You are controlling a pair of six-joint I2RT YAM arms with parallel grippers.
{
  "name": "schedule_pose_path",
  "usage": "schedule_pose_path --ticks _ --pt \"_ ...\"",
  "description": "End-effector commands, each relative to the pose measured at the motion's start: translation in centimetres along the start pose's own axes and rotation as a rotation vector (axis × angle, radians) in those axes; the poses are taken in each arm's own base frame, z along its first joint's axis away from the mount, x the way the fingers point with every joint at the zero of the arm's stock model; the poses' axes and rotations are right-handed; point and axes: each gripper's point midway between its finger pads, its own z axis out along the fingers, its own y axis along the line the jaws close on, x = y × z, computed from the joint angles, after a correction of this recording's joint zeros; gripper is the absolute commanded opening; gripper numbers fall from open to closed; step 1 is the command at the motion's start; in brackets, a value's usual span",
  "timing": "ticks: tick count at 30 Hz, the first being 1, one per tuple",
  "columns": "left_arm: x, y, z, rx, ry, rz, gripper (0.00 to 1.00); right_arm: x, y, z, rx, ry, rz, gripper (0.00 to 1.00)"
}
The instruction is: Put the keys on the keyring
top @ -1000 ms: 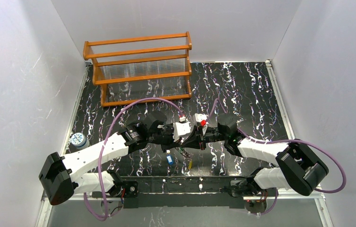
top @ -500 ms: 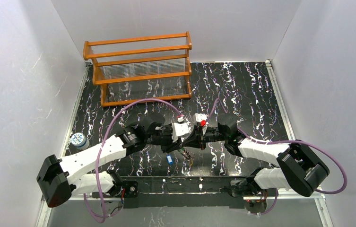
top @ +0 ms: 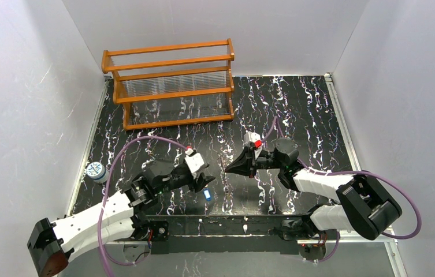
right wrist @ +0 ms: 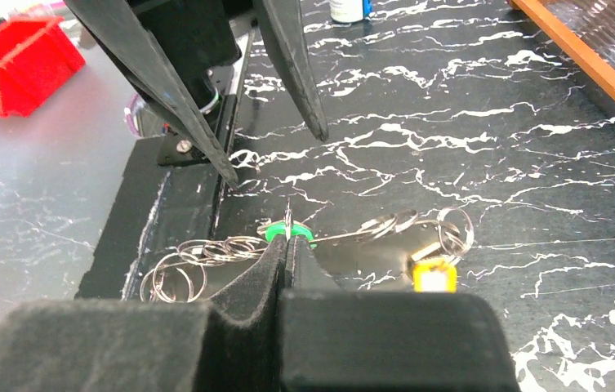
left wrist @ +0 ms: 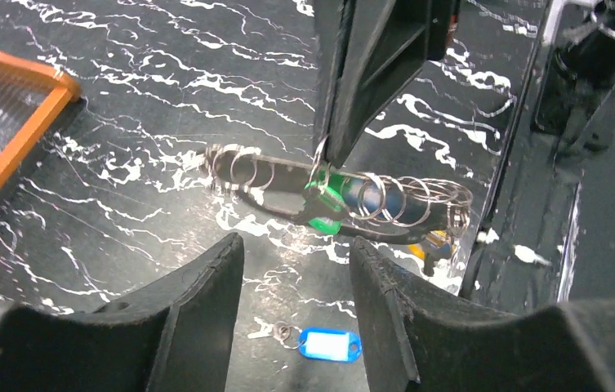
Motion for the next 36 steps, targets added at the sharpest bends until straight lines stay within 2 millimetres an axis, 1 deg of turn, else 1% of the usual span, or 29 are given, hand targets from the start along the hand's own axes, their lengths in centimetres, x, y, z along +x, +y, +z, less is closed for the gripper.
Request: schedule_pose_path --ticks 1,5,7,8,11,15,17,20,24,27,32,34,36 --pt "-1.5 1.1 0.0 -0.101 -0.182 -0.122 0.49 -2.2 1.0 -0.5 -0.065 -0.088 -0.039 0.01" --pt "-0.5 0.8 0.2 -0.094 -0.199 -0.172 0.48 -2.0 1.1 -1.2 -0.066 -0.094 -0.028 0.01" --pt "-0.3 0.0 0.3 -0.039 -0.202 -0.190 0.48 -1.8 0.9 -1.5 -0.057 -0.092 -0.024 0.01" --pt "-0.3 0.0 0.4 -0.026 -0.207 -0.209 0.48 -1.7 0.8 -1.7 -0.050 -0.092 -0.023 0.01" --pt "-0.6 -0.8 0.5 0.100 -0.221 -0.285 0.47 -1.6 0.6 -2.1 -0.042 -0.089 -0.022 0.01" --pt "-1.8 0.3 0.2 0.173 -0.300 -0.432 0.45 -1.5 0.6 -2.3 -0.047 -0.079 -0.027 0.01" --pt "-2.5 0.6 0.2 0.197 -0.337 -0.461 0.45 -1.5 0.7 -2.3 -0.057 -0.077 -0.030 0.01" --pt "-3.1 0.2 0.7 0.256 -0.342 -0.465 0.44 -1.6 1.0 -2.3 -0.074 -0.076 -0.040 0.01" --pt "-3.7 -0.4 1.2 0.327 -0.337 -0.449 0.39 -1.8 1.3 -2.3 -0.092 -0.076 -0.048 0.01" --pt "-4.0 -0.9 1.3 0.367 -0.340 -0.427 0.38 -1.9 1.4 -2.3 -0.098 -0.077 -0.050 0.01" --pt "-3.7 -1.7 1.7 0.394 -0.329 -0.395 0.36 -2.2 1.6 -2.3 -0.111 -0.080 -0.051 0.01" --pt "-3.4 -1.9 2.0 0.400 -0.319 -0.390 0.31 -2.2 1.7 -2.3 -0.114 -0.080 -0.050 0.01" --pt "-3.1 -2.1 2.2 0.400 -0.312 -0.385 0.30 -2.2 1.7 -2.3 -0.113 -0.080 -0.049 0.01"
